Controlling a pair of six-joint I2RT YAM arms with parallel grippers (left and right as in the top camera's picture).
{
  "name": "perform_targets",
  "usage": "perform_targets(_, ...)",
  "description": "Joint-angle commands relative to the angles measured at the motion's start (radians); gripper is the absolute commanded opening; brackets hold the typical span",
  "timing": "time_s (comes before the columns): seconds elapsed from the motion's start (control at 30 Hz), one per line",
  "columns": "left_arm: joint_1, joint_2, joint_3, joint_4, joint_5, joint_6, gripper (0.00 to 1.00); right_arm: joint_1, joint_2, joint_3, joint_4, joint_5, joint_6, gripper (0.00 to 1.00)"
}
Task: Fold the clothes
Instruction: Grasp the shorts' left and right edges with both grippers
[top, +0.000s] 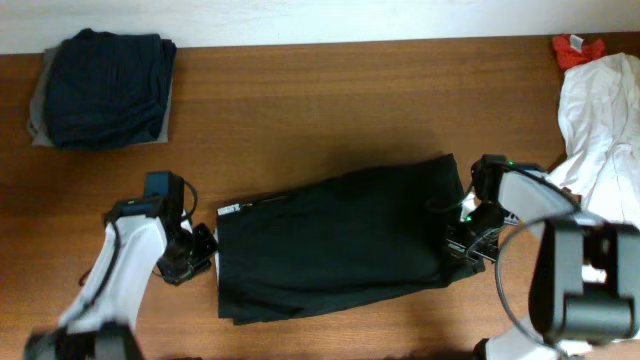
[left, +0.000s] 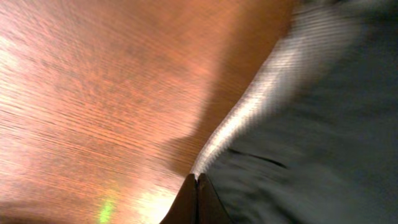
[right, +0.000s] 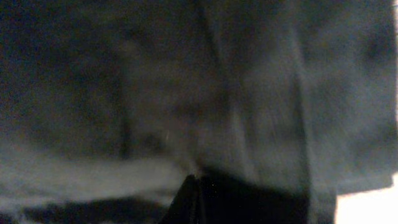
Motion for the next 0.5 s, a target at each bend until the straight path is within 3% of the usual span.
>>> perform_targets(0.0, -0.055, -0.145, 0.034, -0.023, -0.008, -0.005, 0.18, -0.008, -0.201, 0.003, -0.023, 0.002, -0.006, 0.04)
perform_targets(0.03, -0.06, -0.16, 0.034, -0.028, -0.008, -0.005, 0.42, -0.008, -0.256, 0.003, -0.028, -0.001, -0.007, 0.12)
perform_targets(0.07, -0.061, -0.164, 0.034, -0.029, -0.007, -0.005, 0.51, -0.008, -0.298, 0.003, -0.029, 0.0, -0.006, 0.23)
perform_targets(0.1, -0.061, -0.164, 0.034, -0.029, -0.008, -0.005, 0.56, -0.008, -0.337, 0.003, -0.028, 0.0, -0.006, 0.45)
perform_targets(0.13, -0.061, -0.159, 0.034, -0.029, -0.007, -0.005, 0.61, -0.008, -0.37, 0.004, -0.027, 0.0, -0.006, 0.84)
perform_targets(0.17, -0.061, -0.146, 0.031, -0.03, 0.002, -0.005, 0.61, -0.008, -0.41, 0.006, -0.028, 0.0, -0.006, 0.98)
perform_targets(0.27, -0.064, -0.103, -0.009, -0.038, 0.106, -0.001, 0.63, -0.008, -0.459, 0.01, -0.033, 0.0, -0.007, 0.98)
perform_targets(0.47, -0.077, -0.008, -0.086, 0.04, 0.092, 0.015, 0.71, -0.008, -0.447, 0.01, -0.064, -0.001, -0.031, 0.98)
